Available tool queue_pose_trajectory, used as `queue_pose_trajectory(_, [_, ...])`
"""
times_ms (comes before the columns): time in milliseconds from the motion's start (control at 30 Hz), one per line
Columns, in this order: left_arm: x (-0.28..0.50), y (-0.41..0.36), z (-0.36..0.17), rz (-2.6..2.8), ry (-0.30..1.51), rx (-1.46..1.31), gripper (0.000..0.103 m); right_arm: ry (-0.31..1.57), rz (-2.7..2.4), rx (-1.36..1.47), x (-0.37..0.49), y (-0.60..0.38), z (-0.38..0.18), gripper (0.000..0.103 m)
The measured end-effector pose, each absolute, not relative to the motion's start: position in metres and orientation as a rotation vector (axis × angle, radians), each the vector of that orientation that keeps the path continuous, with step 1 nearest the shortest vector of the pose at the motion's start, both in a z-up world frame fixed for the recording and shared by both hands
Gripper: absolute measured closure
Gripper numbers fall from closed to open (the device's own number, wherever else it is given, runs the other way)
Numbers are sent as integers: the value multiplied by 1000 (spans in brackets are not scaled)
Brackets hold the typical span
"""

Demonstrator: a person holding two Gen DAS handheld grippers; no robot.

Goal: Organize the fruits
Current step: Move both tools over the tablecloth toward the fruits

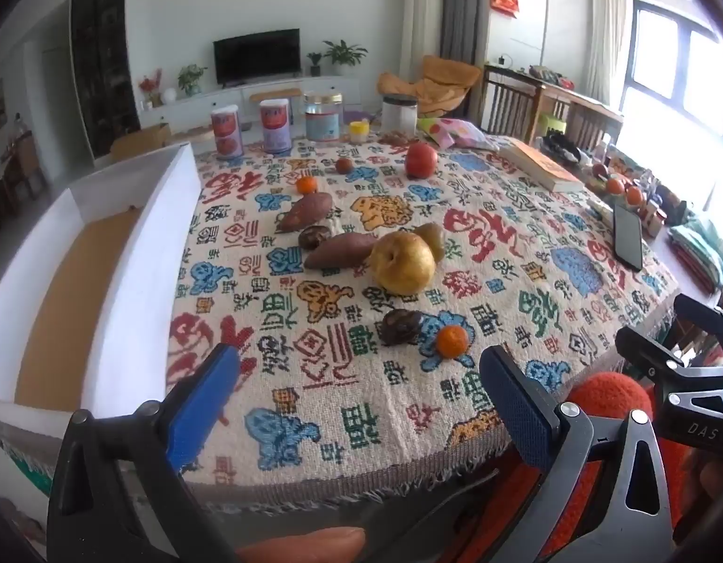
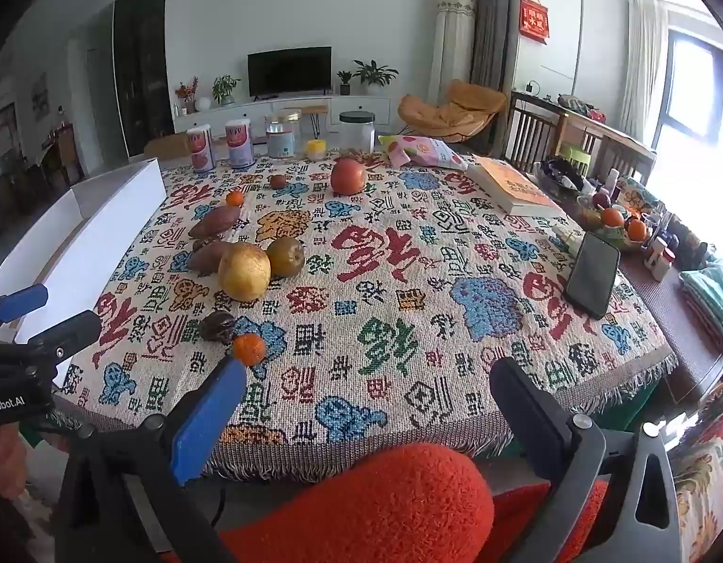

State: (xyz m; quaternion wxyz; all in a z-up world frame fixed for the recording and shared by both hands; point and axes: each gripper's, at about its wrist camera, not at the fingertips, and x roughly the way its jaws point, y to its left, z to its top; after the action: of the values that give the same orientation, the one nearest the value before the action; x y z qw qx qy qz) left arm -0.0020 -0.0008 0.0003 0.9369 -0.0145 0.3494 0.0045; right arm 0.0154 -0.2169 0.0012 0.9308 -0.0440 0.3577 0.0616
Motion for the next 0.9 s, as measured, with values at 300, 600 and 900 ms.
queue_pose_trajectory(300, [-2, -3, -13, 39, 762, 7, 1, 751, 132, -99, 15, -210, -11, 0])
queue_pose_trajectory(600, [3, 7, -18, 75, 782, 7, 1, 856, 149, -171, 86, -225, -40, 0])
queue_pose_trajectory(900, [9, 14, -29, 85, 823, -16, 1, 1055, 82, -86, 247, -264, -115, 0])
